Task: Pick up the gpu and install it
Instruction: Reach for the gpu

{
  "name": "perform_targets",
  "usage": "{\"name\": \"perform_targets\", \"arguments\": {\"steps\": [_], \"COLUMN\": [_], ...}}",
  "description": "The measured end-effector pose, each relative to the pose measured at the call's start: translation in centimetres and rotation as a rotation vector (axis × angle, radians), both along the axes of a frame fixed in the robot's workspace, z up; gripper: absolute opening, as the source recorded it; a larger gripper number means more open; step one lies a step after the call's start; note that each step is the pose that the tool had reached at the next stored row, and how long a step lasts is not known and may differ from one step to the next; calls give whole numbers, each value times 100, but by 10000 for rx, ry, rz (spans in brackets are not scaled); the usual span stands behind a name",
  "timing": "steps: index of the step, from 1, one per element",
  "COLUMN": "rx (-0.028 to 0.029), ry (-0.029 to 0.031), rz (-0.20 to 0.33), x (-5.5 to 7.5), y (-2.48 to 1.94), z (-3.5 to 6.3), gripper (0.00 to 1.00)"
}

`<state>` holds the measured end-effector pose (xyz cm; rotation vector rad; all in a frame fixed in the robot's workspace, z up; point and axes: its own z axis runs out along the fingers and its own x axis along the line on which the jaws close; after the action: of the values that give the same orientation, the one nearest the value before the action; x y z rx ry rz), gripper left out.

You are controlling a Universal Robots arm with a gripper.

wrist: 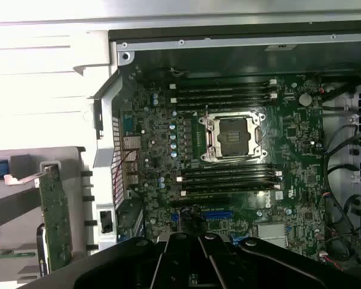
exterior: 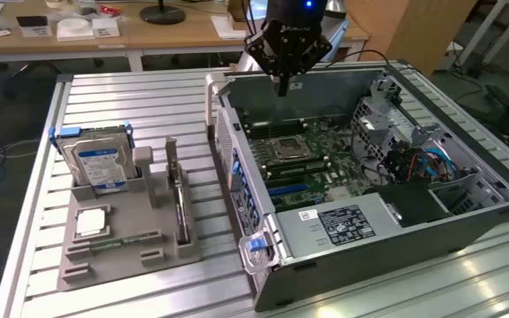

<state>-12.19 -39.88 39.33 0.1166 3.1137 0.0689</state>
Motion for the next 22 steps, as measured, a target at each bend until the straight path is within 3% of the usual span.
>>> {"name": "perform_targets", "arguments": {"steps": [12, 22], "rx": [0, -1], "ry": [-1, 1], "rz": [1, 0], "x": [-2, -129], "y": [0, 0], "z": [0, -4], "gripper": [11, 11]}}
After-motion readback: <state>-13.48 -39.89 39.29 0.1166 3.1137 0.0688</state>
